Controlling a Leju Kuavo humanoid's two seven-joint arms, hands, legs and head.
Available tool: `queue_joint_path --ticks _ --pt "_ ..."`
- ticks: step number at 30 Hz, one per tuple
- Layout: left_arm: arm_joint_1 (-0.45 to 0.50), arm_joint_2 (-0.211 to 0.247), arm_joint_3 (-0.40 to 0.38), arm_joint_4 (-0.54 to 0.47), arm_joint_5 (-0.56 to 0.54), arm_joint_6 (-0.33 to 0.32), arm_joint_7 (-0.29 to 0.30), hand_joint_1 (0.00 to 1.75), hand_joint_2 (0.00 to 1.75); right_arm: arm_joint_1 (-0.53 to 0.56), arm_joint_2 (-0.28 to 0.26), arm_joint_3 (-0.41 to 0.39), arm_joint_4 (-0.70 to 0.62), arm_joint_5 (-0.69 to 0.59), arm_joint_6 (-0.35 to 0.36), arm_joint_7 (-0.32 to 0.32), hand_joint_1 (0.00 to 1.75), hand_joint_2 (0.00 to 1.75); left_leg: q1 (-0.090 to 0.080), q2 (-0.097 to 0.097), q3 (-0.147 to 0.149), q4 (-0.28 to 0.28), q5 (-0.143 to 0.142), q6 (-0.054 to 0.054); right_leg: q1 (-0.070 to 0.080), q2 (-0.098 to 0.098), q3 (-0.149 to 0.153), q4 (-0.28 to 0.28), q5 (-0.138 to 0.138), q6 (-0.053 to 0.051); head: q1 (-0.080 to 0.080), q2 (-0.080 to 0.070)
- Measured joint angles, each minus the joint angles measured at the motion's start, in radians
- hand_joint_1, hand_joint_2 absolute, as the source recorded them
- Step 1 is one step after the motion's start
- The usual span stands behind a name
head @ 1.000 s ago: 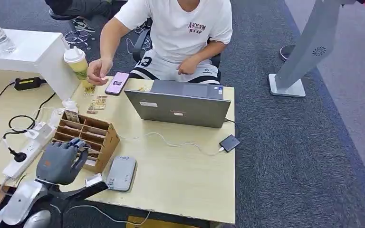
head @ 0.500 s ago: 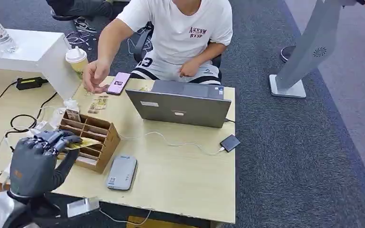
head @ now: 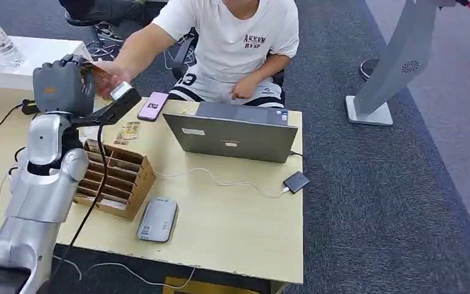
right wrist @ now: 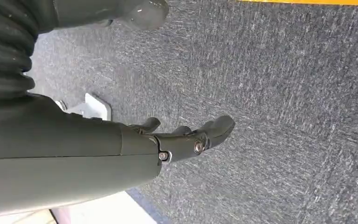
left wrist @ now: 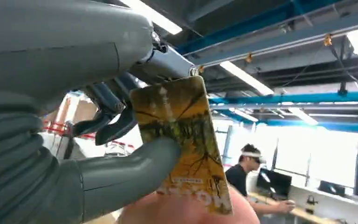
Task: Pass the card to the sensor for recognition and then transmit it.
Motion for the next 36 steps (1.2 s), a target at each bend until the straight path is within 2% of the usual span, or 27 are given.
queue_joint_path --ticks 5,6,7,8,14,17,18,21,24,26,29,31,32,34,35,36 --pt "-0.053 -0.023 -0.005 0.100 0.004 0.000 0.005 1.75 1.75 -0.002 0.004 0.001 0.000 0.000 0.003 0.006 0.00 1.75 0.000 0.000 -0.001 0.000 0.000 0.000 0.000 0.000 0.000 0.000 0.000 0.000 0.000 0.000" --pt "-0.059 -0.025 -0.005 0.111 0.006 0.000 0.005 1.48 1.75 -0.002 0.004 0.001 0.000 0.000 0.003 0.006 0.00 1.75 0.000 0.000 -0.002 0.000 0.000 0.000 0.000 0.000 0.000 0.000 0.000 0.000 0.000 0.000" --pt "-0.061 -0.026 -0.005 0.119 0.007 0.001 0.006 1.48 1.75 -0.002 0.004 0.002 0.000 0.002 0.004 0.006 0.00 1.75 0.000 0.000 -0.002 0.000 0.000 0.000 0.000 0.000 0.000 0.000 0.000 0.000 0.000 0.000" --pt "-0.063 -0.026 -0.005 0.125 0.010 0.002 0.006 0.00 1.75 -0.002 0.004 0.002 0.000 0.002 0.004 0.005 0.00 1.75 0.000 0.000 -0.002 0.000 0.000 0.000 0.000 0.000 0.000 0.000 0.000 0.000 0.000 0.000" --pt "-0.060 -0.027 -0.005 0.150 0.018 0.076 -0.016 0.00 1.75 -0.002 0.004 0.010 0.000 -0.001 0.004 0.002 0.00 1.75 0.000 0.000 -0.003 0.000 0.000 0.000 0.000 0.000 -0.001 0.000 0.000 0.000 0.000 0.000" --pt "-0.029 -0.023 -0.005 0.141 0.028 0.139 -0.050 0.00 1.75 0.000 0.004 0.010 0.000 -0.011 0.004 -0.003 0.00 1.75 0.000 0.000 -0.003 0.000 0.000 0.000 0.000 0.000 -0.001 0.000 0.000 0.000 0.000 0.000" --pt "-0.014 -0.020 -0.005 0.130 0.031 0.155 -0.056 0.00 1.75 0.002 0.004 0.010 0.000 -0.016 0.004 -0.005 0.00 0.00 0.000 0.000 -0.003 0.000 0.000 0.000 0.000 0.000 -0.001 0.000 0.000 0.000 0.000 0.000" --pt "0.013 -0.013 -0.005 0.111 0.035 0.166 -0.066 0.00 1.75 0.004 0.004 0.010 0.000 -0.016 0.004 -0.007 0.00 0.00 0.000 0.000 -0.004 0.000 0.000 0.000 0.000 0.000 -0.001 0.000 0.000 0.000 0.000 0.000" --pt "0.070 0.002 -0.002 0.050 0.070 0.221 -0.126 0.00 1.75 0.008 0.004 0.010 0.000 -0.023 0.003 -0.009 0.00 0.00 0.000 0.001 -0.004 -0.001 0.000 0.000 0.000 0.001 -0.001 0.000 0.000 0.000 0.000 0.000" --pt "0.150 0.021 0.008 -0.043 0.121 0.299 -0.217 0.00 1.75 0.017 0.004 0.010 0.000 -0.043 0.000 -0.021 0.00 0.00 0.000 0.002 -0.004 -0.001 0.000 0.000 0.000 0.002 -0.001 0.000 -0.001 0.000 -0.001 0.000" --pt "0.296 0.045 0.042 -0.171 0.295 0.364 -0.379 0.00 1.75 0.030 0.004 0.003 0.000 -0.072 -0.007 -0.038 0.00 0.00 0.000 0.002 -0.005 -0.001 -0.002 0.000 0.000 0.002 -0.002 0.001 -0.003 0.000 0.001 0.000" --pt "0.434 0.053 0.111 -0.290 0.551 0.406 -0.575 0.00 1.75 0.040 0.004 -0.005 0.001 -0.084 -0.016 -0.047 0.00 0.00 0.000 0.007 -0.003 -0.001 -0.005 -0.002 0.000 0.006 -0.002 0.001 -0.004 -0.001 0.002 0.000" --pt "0.502 0.048 0.172 -0.346 0.665 0.420 -0.686 0.00 1.75 0.046 0.004 -0.009 0.001 -0.090 -0.020 -0.050 0.00 0.00 0.000 0.009 -0.003 -0.001 -0.007 -0.002 0.000 0.008 -0.002 0.000 -0.006 -0.001 0.000 0.000" --pt "0.589 0.028 0.286 -0.413 0.789 0.420 -0.817 0.00 1.75 0.057 0.004 -0.014 0.002 -0.090 -0.027 -0.050 0.00 0.00 0.000 0.008 -0.004 -0.001 -0.007 -0.002 0.000 0.007 -0.003 0.000 -0.007 0.000 0.000 0.000" --pt "0.624 0.020 0.345 -0.445 0.887 0.401 -0.863 0.00 1.75 0.059 0.004 -0.018 0.002 -0.090 -0.032 -0.050 0.00 0.00 0.000 0.007 -0.004 -0.001 -0.008 -0.001 0.000 0.007 -0.003 0.000 -0.008 0.001 0.001 0.000" --pt "0.663 0.010 0.415 -0.480 1.027 0.348 -0.895 0.00 1.75 0.059 0.004 -0.020 0.002 -0.090 -0.036 -0.051 0.00 0.00 0.000 0.008 -0.004 -0.001 -0.009 -0.002 0.000 0.007 -0.003 0.000 -0.008 0.000 0.000 0.000"
